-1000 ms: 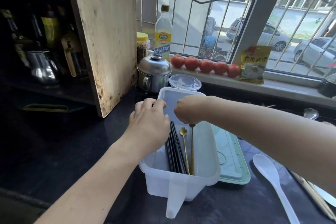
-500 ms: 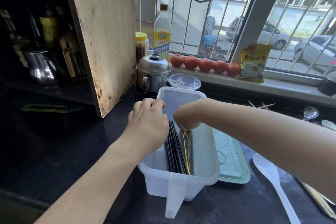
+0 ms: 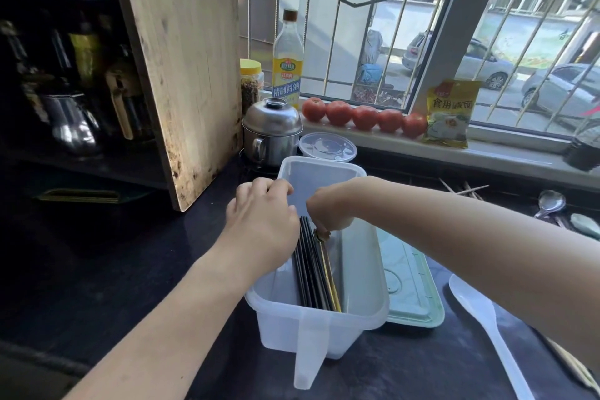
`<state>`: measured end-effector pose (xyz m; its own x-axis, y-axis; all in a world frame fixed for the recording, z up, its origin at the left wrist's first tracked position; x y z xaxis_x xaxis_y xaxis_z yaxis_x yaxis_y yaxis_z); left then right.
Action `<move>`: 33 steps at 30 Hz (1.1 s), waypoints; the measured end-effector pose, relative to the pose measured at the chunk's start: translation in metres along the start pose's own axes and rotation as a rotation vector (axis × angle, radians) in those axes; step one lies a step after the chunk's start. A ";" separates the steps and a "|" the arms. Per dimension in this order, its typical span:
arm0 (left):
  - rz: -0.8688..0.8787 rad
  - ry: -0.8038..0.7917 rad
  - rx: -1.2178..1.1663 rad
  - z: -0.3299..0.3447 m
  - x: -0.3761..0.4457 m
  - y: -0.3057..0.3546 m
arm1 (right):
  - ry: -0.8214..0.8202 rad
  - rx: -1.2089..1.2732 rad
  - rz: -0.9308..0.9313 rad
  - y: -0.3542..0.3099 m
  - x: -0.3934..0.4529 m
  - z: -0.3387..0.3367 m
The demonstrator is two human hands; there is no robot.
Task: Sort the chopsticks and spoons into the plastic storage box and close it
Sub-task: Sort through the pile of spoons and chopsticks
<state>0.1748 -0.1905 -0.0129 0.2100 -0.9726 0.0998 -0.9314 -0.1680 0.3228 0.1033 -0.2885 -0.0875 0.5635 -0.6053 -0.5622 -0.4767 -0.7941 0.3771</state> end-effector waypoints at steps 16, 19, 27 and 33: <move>-0.013 0.017 0.026 0.000 0.001 -0.002 | -0.061 0.072 0.073 0.002 -0.006 0.009; -0.006 0.059 0.028 -0.003 0.001 -0.002 | -0.085 0.050 0.075 -0.002 -0.014 0.005; 0.170 0.360 0.005 -0.084 -0.007 0.053 | 0.392 0.312 0.127 0.045 -0.104 -0.064; 0.337 0.193 -0.509 -0.065 -0.033 0.202 | 0.946 0.710 0.295 0.120 -0.229 -0.006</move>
<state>-0.0013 -0.1820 0.1104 0.0240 -0.9041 0.4267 -0.7077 0.2861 0.6460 -0.0792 -0.2458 0.0909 0.4995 -0.7939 0.3467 -0.7654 -0.5919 -0.2527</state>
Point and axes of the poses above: each hand's wrist, its own x-axis towards the middle knuckle, its own z-axis out of the palm, y = z × x, the point moved 10 cm from there along x, towards the middle knuckle, and after that the axes turned 11 degrees about x, right-handed, at the moved point
